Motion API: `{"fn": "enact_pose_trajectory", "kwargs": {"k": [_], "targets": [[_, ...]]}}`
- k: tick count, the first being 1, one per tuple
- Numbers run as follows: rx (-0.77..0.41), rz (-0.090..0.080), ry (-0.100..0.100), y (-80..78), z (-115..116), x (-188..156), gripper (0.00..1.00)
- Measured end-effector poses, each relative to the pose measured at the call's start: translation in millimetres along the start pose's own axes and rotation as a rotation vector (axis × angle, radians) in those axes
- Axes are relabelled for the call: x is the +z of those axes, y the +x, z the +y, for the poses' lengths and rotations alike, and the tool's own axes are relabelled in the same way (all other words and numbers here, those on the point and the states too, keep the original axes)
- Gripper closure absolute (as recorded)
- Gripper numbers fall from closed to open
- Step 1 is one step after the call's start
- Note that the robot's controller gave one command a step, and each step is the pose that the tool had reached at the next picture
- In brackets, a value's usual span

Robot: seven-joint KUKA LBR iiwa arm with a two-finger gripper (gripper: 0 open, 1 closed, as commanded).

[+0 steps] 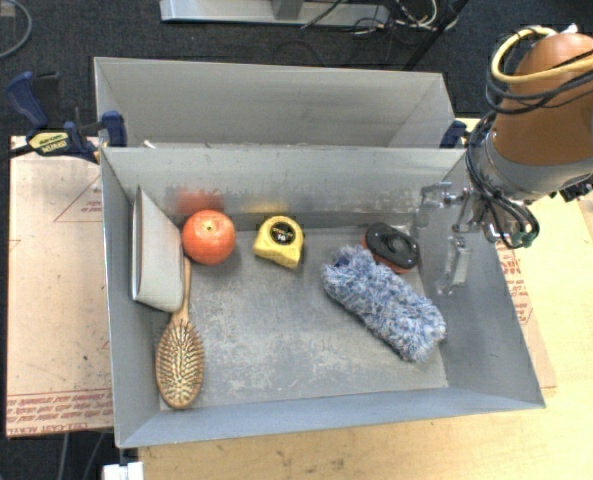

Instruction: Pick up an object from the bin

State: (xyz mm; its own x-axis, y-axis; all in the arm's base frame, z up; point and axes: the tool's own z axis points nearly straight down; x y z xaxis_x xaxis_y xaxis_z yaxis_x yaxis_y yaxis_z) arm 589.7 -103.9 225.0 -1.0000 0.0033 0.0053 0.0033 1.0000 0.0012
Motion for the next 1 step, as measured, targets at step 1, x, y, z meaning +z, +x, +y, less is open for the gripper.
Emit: {"fn": "enact_pose_trajectory", "kwargs": {"k": [1], "targets": [[-0.003, -0.007, 0.001, -1.2, 0.6, -5.0, 0.0]]}}
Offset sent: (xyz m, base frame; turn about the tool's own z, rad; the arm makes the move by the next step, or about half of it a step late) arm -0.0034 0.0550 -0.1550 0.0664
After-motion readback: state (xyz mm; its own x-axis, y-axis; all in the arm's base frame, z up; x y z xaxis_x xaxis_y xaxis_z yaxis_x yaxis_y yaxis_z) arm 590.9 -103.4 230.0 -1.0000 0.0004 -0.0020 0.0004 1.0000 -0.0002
